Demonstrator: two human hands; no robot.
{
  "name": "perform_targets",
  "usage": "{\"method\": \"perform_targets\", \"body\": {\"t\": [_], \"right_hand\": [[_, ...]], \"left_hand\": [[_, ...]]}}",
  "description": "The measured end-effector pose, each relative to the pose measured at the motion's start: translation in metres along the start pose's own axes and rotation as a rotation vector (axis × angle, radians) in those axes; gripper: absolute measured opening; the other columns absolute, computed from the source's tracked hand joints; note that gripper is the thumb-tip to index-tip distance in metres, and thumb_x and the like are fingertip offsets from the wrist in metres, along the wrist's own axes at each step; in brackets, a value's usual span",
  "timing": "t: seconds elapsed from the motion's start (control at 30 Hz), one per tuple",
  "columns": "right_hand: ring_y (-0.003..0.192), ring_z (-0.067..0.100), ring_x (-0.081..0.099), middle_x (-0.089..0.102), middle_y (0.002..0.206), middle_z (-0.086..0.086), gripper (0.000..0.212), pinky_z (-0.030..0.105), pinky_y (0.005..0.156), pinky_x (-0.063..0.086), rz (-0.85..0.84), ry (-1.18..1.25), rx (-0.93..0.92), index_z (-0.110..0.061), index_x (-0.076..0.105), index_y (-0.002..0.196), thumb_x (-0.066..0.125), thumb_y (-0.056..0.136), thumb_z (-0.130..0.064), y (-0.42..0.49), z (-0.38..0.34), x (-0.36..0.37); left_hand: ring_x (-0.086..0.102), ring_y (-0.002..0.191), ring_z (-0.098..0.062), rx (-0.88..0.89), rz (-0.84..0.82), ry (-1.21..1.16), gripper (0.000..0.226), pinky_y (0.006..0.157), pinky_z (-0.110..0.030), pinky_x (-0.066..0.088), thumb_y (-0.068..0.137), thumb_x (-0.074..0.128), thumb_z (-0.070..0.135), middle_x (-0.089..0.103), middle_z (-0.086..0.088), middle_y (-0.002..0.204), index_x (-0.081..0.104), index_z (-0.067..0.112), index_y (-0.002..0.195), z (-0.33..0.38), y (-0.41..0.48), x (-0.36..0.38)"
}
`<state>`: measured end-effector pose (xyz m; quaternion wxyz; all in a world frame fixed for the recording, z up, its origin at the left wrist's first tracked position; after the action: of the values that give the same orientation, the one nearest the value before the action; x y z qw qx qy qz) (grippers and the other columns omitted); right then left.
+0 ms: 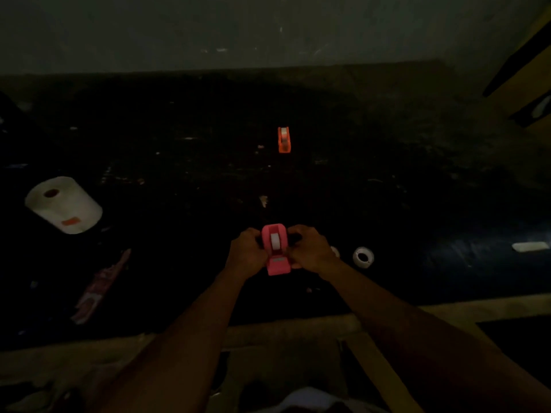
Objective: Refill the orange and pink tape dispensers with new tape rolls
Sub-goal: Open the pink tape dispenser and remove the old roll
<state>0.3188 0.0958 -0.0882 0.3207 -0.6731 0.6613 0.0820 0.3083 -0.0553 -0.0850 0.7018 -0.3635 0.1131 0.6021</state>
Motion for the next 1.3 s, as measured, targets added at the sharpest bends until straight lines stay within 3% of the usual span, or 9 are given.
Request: {"method": "perform_targets", "body": {"t": [0.1,0.27,0.37,0.53,0.77,0.9,1.03,1.2,1.3], "right_hand": [[0.087,0.016,0.067,0.071,0.109,0.007,0.037,0.023,0.067,0.056,0.019,-0.014,-0.008,-0.019,0.064,0.114,0.072,0.079,-0.021,-0.001,0.002,0.014],[0.103,0.024,0.065,0.069,0.114,0.009,0.039,0.034,0.089,0.053,0.009,-0.068,-0.003,-0.018,0.060,0.118,0.070,0.081,-0.022,-0.004,0.001,0.031],[0.106,0.028,0.063,0.066,0.116,0.011,0.050,0.039,0.094,0.051,-0.017,-0.107,-0.019,-0.018,0.051,0.126,0.071,0.080,-0.025,-0.007,0.002,0.036],[0.106,0.031,0.059,0.058,0.116,0.015,0.054,0.040,0.094,0.049,-0.066,-0.285,-0.202,-0.028,0.047,0.133,0.066,0.083,-0.033,-0.009,-0.010,0.033],[0.104,0.037,0.056,0.045,0.116,0.014,0.053,0.041,0.090,0.050,-0.204,-0.564,-0.174,-0.036,0.051,0.127,0.066,0.078,-0.048,0.012,-0.020,0.034],[0.100,0.036,0.057,0.043,0.117,0.017,0.046,0.038,0.084,0.050,-0.203,-0.563,-0.203,-0.023,0.057,0.122,0.066,0.082,-0.043,0.013,-0.020,0.030],[0.095,0.030,0.054,0.046,0.112,0.015,0.039,0.031,0.074,0.043,-0.201,-0.580,-0.283,-0.017,0.059,0.117,0.064,0.085,-0.038,0.009,-0.023,0.029],[0.079,0.025,0.060,0.063,0.089,0.016,0.021,0.030,0.069,0.049,-0.121,-0.425,-0.320,-0.003,0.067,0.097,0.062,0.087,-0.021,0.001,-0.025,0.010],[0.087,0.024,0.065,0.067,0.095,0.015,0.023,0.025,0.073,0.050,-0.078,-0.363,-0.288,-0.002,0.066,0.105,0.066,0.084,-0.012,-0.008,-0.031,-0.001]], "left_hand": [[0.066,0.103,-0.025,-0.002,-0.012,0.021,0.041,0.088,-0.030,0.053,0.078,0.075,0.021,0.069,-0.008,0.114,0.063,0.014,0.116,-0.014,0.005,-0.001],[0.058,0.118,-0.026,0.025,-0.045,-0.012,0.055,0.098,-0.031,0.046,0.084,0.069,0.019,0.060,-0.009,0.130,0.049,0.017,0.136,-0.027,0.007,-0.003],[0.050,0.128,-0.027,0.023,-0.079,-0.047,0.063,0.111,-0.036,0.039,0.084,0.062,0.033,0.050,-0.009,0.143,0.042,0.025,0.144,-0.031,0.008,0.000],[0.055,0.122,-0.028,0.000,-0.060,-0.002,0.057,0.103,-0.033,0.045,0.086,0.064,0.036,0.055,-0.007,0.136,0.045,0.033,0.139,-0.030,0.007,0.001],[0.061,0.104,-0.022,-0.042,-0.063,-0.103,0.043,0.092,-0.041,0.055,0.085,0.065,0.024,0.062,-0.005,0.123,0.056,0.030,0.127,-0.028,0.014,-0.004],[0.063,0.104,-0.026,-0.012,-0.083,-0.094,0.049,0.087,-0.047,0.057,0.076,0.071,0.032,0.063,-0.002,0.111,0.057,0.032,0.123,-0.027,0.013,-0.003],[0.063,0.102,-0.027,-0.027,-0.078,-0.076,0.052,0.085,-0.047,0.058,0.067,0.064,0.045,0.064,-0.004,0.115,0.056,0.040,0.118,-0.028,0.014,-0.003],[0.063,0.102,-0.025,0.010,-0.077,-0.046,0.042,0.086,-0.047,0.058,0.082,0.066,0.029,0.064,-0.004,0.118,0.055,0.038,0.122,-0.030,0.016,-0.002],[0.065,0.101,-0.026,0.059,-0.110,0.008,0.044,0.085,-0.046,0.058,0.083,0.067,0.022,0.065,-0.007,0.116,0.056,0.033,0.123,-0.029,0.017,-0.004]]}}
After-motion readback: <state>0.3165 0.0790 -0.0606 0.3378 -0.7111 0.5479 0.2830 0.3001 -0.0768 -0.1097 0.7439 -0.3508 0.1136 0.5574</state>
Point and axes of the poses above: each hand's wrist, its own y-axis towards the middle knuckle, its own x-axis out of the palm, z = x × y, the point moved 3 cm from there along y, towards the middle knuckle
